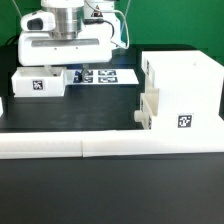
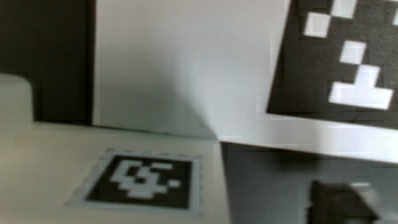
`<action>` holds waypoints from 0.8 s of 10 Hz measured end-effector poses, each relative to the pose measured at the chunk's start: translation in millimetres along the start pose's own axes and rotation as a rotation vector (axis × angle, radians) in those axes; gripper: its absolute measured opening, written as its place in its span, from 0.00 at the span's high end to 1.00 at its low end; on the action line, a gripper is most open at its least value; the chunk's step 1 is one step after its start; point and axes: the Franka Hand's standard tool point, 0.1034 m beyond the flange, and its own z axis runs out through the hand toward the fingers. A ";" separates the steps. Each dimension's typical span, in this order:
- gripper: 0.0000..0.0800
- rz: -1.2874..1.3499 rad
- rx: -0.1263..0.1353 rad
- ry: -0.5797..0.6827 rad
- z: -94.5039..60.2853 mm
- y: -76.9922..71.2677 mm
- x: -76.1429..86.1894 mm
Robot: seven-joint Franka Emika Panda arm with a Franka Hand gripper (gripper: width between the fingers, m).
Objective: Assemble drawer
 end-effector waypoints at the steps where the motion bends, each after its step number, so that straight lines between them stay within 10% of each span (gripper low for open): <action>1: 0.55 -0.006 0.000 0.000 0.0 -1.2 0.5; 4: 0.95 -0.011 0.000 0.000 -0.1 -1.0 0.8; 8: 0.95 -0.011 0.000 0.000 0.0 -1.0 0.7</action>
Offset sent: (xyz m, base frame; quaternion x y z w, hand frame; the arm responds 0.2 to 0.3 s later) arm 0.0000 0.0000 0.0000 0.0000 0.0000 0.0000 1.0000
